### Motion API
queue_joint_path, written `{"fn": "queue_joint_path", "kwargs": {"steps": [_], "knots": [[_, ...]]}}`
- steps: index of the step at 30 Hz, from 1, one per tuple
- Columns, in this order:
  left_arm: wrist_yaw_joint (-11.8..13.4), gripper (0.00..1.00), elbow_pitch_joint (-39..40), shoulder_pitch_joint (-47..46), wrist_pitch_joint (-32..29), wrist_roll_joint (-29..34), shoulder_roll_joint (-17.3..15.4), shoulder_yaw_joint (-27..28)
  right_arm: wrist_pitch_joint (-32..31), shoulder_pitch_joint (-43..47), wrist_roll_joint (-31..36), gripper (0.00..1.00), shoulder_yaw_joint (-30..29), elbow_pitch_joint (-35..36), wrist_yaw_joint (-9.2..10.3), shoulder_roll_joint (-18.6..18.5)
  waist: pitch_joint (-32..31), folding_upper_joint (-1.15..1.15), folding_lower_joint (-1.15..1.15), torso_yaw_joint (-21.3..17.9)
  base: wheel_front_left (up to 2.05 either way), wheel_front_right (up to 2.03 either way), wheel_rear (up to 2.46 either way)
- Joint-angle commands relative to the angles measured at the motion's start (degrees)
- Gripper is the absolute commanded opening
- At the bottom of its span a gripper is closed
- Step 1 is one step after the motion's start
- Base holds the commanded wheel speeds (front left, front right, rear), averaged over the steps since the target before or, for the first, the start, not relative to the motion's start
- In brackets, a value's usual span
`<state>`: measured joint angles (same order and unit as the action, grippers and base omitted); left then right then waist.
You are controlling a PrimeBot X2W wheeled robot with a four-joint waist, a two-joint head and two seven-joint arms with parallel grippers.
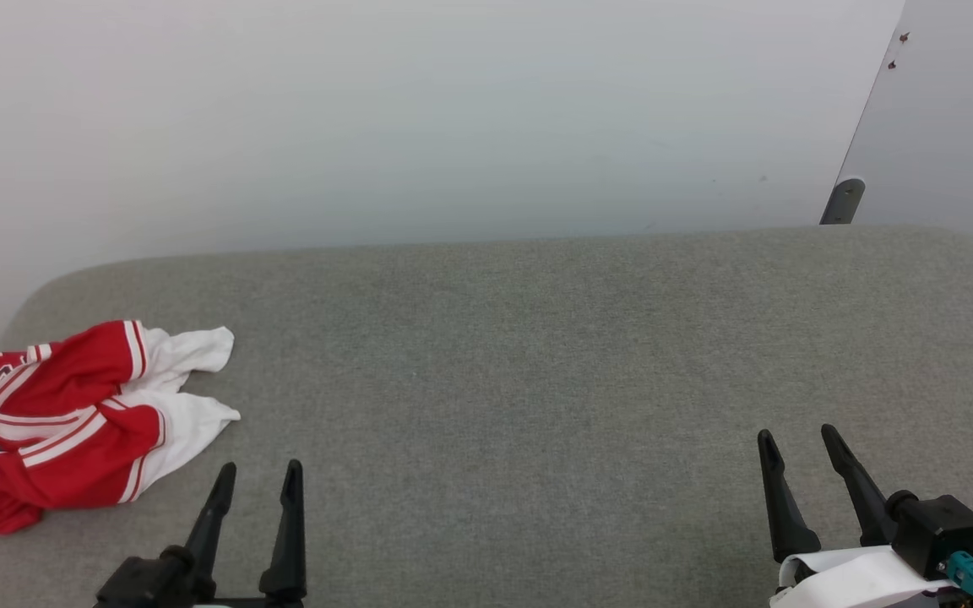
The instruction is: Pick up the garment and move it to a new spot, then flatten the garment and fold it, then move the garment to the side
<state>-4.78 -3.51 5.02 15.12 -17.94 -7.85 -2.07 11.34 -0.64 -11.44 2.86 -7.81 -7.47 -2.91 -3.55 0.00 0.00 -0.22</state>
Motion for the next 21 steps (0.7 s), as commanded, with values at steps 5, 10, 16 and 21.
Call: {"fn": "queue_joint_path", "kwargs": {"steps": [5,10,16,21], "knots": [[-0.1,1.00,-0.1,0.4,0.0,-0.1,-0.2,0.2,0.2,0.4,0.3,1.00,0.0,0.3,-0.04,0.0,-0.1,0.00,0.00,-0.1,0.00,0.00,0.00],[-0.2,1.00,-0.2,0.4,0.0,-0.5,-0.3,0.2,0.3,0.3,0.2,1.00,0.0,0.1,-0.04,0.0,-0.1,0.00,0.00,-0.1,0.00,0.00,0.00],[0.7,1.00,-1.0,-0.2,-0.6,-1.3,-0.5,0.8,0.2,0.5,0.2,1.00,0.1,0.0,-0.04,0.0,-0.6,0.00,0.00,1.7,0.00,0.00,0.00],[1.5,1.00,-1.2,-0.4,-1.3,-1.3,-1.1,1.3,0.2,0.6,-0.4,1.00,0.7,-0.5,-0.04,0.1,-1.5,0.00,0.00,4.6,0.00,0.00,0.00]]}}
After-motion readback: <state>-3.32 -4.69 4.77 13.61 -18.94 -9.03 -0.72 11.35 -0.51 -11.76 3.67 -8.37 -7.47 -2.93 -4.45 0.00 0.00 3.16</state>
